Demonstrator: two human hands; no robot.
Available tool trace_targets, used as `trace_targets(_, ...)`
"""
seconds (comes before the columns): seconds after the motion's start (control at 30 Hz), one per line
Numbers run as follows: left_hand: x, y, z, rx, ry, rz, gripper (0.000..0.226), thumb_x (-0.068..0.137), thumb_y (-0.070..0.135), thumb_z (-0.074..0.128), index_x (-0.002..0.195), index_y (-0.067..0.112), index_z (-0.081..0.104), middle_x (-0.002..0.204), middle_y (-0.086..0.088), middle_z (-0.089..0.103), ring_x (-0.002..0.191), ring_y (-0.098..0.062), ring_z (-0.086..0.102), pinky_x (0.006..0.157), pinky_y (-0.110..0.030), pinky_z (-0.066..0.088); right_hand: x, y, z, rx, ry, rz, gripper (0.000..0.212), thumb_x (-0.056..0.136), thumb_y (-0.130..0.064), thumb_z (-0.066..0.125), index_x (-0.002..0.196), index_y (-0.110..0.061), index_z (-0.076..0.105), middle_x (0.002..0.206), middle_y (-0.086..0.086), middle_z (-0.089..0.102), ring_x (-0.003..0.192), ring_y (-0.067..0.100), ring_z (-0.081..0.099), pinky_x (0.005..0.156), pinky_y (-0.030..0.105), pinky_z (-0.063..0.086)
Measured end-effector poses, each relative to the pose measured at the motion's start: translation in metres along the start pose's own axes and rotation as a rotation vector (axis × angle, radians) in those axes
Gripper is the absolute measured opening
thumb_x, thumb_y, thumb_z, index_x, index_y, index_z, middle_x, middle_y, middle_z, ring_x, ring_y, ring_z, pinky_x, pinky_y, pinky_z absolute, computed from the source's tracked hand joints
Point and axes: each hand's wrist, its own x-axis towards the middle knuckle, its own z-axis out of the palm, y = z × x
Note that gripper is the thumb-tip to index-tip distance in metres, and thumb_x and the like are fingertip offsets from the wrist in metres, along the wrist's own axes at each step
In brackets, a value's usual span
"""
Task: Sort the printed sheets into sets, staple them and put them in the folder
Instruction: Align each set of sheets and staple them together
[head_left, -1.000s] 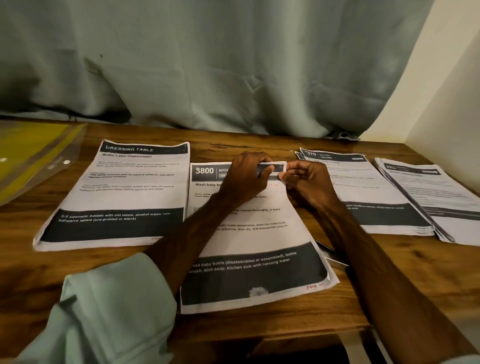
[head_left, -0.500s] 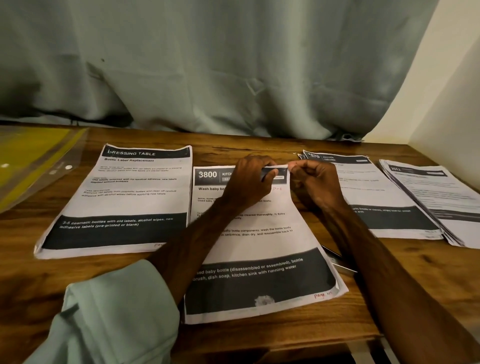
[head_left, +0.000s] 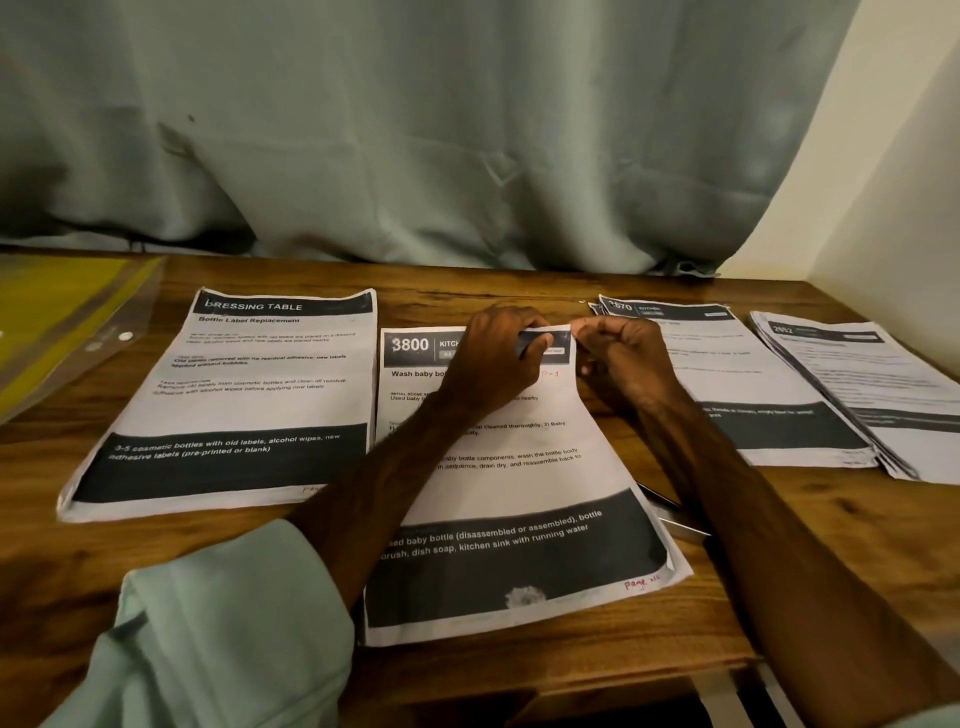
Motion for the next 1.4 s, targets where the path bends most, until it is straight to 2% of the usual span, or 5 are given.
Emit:
trace_targets(0.3,-0.002,0.001,-0.001,0.002,0.033,0.010,0.029,0.098,0.027,0.065,0.121,0.009,0.071,0.120,-0.008,0.071,0.116,-0.023,0.059,0.094,-0.019,0.022,-0.001,-0.003,0.002,0.029,-0.006,0.068,0.021,0.100,-0.029,0.061,0.102,-0.013,0.075,0.084,-0.001,0.077,0.070,0.013,0.073,0.063,0.026,0.057)
trace_targets(0.57,-0.001,0.000,-0.001,0.020,0.014,0.044,0.030,0.098,0.028,0.064,0.118,0.008,0.071,0.117,-0.009,0.073,0.111,-0.023,0.062,0.096,-0.023,0.027,-0.004,-0.006,0.005,0.071,-0.005,0.089,0.017,0.099,-0.024,0.063,0.103,-0.013,0.075,0.081,-0.002,0.077,0.067,0.011,0.073,0.054,0.020,0.054)
trace_targets(0.8,0.001,-0.001,0.000,0.028,-0.019,0.065,0.033,0.094,0.031,0.062,0.112,0.005,0.073,0.108,-0.010,0.075,0.102,-0.025,0.065,0.096,-0.039,0.048,-0.004,-0.006,0.004,0.065,-0.021,0.082,0.018,0.098,-0.025,0.065,0.107,-0.012,0.075,0.090,0.004,0.078,0.079,0.022,0.076,0.066,0.032,0.060)
trace_targets(1.1,0.000,-0.005,0.003,0.051,-0.001,0.038,0.030,0.096,0.030,0.063,0.116,0.009,0.073,0.114,-0.008,0.073,0.109,-0.025,0.062,0.101,-0.035,0.038,-0.003,-0.007,0.001,0.084,-0.007,0.106,0.015,0.098,-0.026,0.064,0.100,-0.016,0.075,0.088,0.000,0.078,0.081,0.021,0.076,0.085,0.049,0.061)
trace_targets(1.4,0.003,-0.006,0.003,0.056,-0.044,0.043,0.032,0.096,0.034,0.061,0.115,0.011,0.073,0.112,-0.005,0.075,0.104,-0.021,0.064,0.098,-0.044,0.048,-0.011,-0.019,0.005,0.211,-0.022,0.213,0.014,0.097,-0.019,0.063,0.094,-0.010,0.074,0.092,0.009,0.078,0.093,0.031,0.074,0.086,0.041,0.057)
